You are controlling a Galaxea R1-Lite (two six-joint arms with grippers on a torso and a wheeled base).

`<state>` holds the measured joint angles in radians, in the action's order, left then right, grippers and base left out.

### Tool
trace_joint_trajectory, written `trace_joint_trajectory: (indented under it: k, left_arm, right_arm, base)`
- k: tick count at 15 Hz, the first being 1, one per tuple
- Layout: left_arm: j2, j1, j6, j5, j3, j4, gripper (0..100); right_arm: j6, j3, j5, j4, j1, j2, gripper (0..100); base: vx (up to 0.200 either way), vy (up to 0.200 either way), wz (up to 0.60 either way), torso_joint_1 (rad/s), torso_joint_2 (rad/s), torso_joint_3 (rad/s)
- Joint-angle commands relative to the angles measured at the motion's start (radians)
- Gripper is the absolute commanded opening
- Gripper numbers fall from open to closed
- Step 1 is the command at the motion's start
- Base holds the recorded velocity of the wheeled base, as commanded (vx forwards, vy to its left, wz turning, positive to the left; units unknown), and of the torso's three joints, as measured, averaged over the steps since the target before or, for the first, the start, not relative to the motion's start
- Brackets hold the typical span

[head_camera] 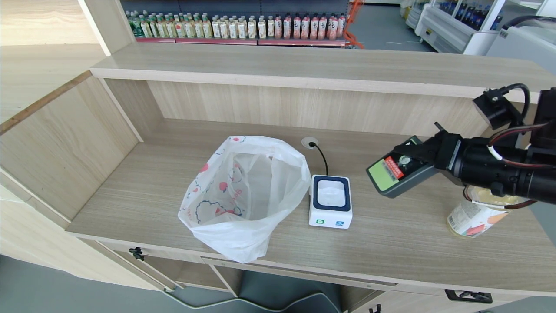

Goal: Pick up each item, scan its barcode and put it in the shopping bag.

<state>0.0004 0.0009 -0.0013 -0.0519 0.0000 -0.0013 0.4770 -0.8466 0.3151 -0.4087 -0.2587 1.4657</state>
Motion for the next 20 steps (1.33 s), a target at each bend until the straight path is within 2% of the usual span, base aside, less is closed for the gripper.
trace_joint_trajectory:
  k: [1, 4, 8, 11, 20]
  left_arm:
    - [0.000, 0.001, 0.000, 0.000, 0.000, 0.000, 100]
    - [0.000, 0.001, 0.000, 0.000, 0.000, 0.000, 100]
    - [0.000, 0.001, 0.000, 0.000, 0.000, 0.000, 100]
    - [0.000, 0.001, 0.000, 0.000, 0.000, 0.000, 100]
    - [0.000, 0.001, 0.000, 0.000, 0.000, 0.000, 100]
  right_arm:
    - [0.003, -0.019, -0.001, -0.010, -0.047, 0.079, 0]
    - [0.000, -0.019, -0.007, -0.079, -0.074, 0.142, 0]
    - [0.002, -0.051, -0.002, -0.096, -0.100, 0.202, 0]
    - [0.003, -0.109, -0.002, -0.114, -0.105, 0.274, 0]
    - [0.000, -0.160, 0.007, -0.196, -0.122, 0.418, 0]
  base:
    - [0.000, 0.000, 0.00, 0.000, 0.00, 0.000]
    - [0.000, 0.000, 0.00, 0.000, 0.00, 0.000]
    - [0.000, 0.000, 0.00, 0.000, 0.00, 0.000]
    - [0.000, 0.000, 0.00, 0.000, 0.00, 0.000]
    - [0.000, 0.000, 0.00, 0.000, 0.00, 0.000]
